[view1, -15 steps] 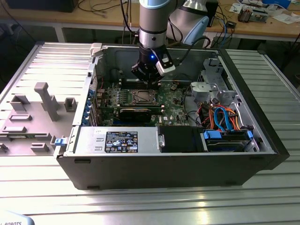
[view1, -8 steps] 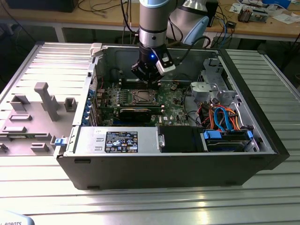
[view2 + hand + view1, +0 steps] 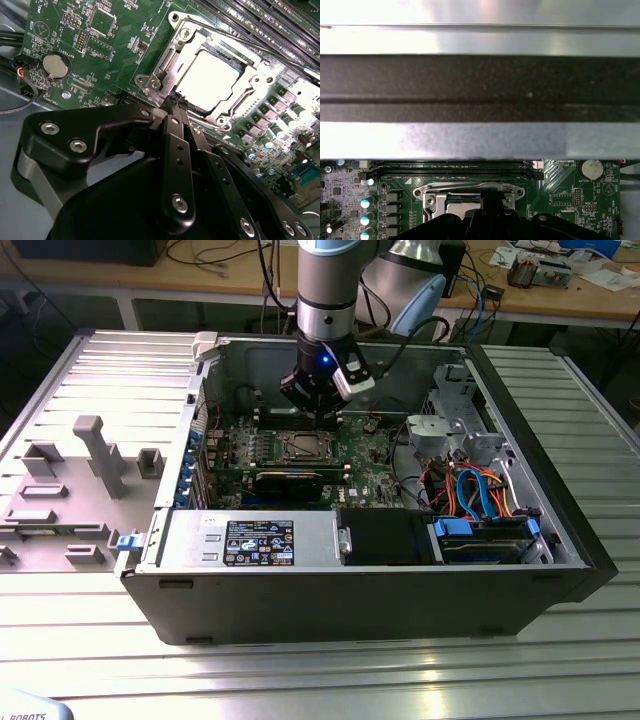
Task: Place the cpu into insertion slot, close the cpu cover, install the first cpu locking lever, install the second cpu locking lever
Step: 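Install the second cpu locking lever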
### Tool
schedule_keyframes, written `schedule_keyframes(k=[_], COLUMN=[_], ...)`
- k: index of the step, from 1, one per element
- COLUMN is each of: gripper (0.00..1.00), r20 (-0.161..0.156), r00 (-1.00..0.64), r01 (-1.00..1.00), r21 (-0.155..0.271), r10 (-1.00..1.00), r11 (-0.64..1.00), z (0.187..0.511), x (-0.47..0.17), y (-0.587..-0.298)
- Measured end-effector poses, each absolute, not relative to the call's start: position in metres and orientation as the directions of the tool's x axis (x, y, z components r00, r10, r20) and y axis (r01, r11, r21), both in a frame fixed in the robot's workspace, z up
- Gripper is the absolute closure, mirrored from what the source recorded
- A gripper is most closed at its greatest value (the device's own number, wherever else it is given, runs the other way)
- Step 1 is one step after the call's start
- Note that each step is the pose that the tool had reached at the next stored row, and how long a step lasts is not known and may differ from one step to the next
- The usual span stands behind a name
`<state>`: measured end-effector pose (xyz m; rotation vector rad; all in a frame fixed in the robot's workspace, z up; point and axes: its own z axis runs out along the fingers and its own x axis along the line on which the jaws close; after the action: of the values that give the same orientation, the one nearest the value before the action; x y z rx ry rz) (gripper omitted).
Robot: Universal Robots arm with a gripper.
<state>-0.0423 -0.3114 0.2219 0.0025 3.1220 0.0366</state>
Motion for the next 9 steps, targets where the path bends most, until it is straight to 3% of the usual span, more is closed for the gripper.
schedule_keyframes(k=[9], gripper=[0.89], r20=[-0.019], r00=[-1.000], r01=[0.001], r21=[0.023], r10=[0.002], r11=[1.000], z=[0.2237], x=[-0.0423], y=[-0.3143])
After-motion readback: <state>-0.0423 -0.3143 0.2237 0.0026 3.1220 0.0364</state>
